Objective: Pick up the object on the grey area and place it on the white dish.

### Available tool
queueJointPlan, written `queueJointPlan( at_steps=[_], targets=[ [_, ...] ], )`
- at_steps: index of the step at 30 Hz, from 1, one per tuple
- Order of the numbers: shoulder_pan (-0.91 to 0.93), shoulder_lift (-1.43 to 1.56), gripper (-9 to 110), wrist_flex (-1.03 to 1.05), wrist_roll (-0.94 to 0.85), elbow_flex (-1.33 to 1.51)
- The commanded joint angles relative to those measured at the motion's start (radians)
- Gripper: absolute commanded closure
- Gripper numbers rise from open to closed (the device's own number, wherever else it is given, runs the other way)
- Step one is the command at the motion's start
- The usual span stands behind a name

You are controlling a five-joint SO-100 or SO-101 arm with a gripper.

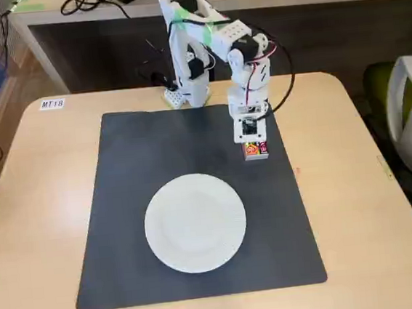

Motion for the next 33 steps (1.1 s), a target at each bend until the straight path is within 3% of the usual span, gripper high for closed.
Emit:
queueJointPlan(
  at_steps=[1,7,13,27,33],
  targets=[
    [-0.009,0.011,102,0.011,-0.023,-0.054],
    [-0.023,0.052,79,0.038,-0.046,-0.054],
    [-0.026,0.041,69,0.046,-0.060,-0.044],
    [-0.011,-0.170,63,0.011,-0.091,-0.043],
    [0.011,-0.210,69,-0.002,-0.103,-0.043]
  ],
)
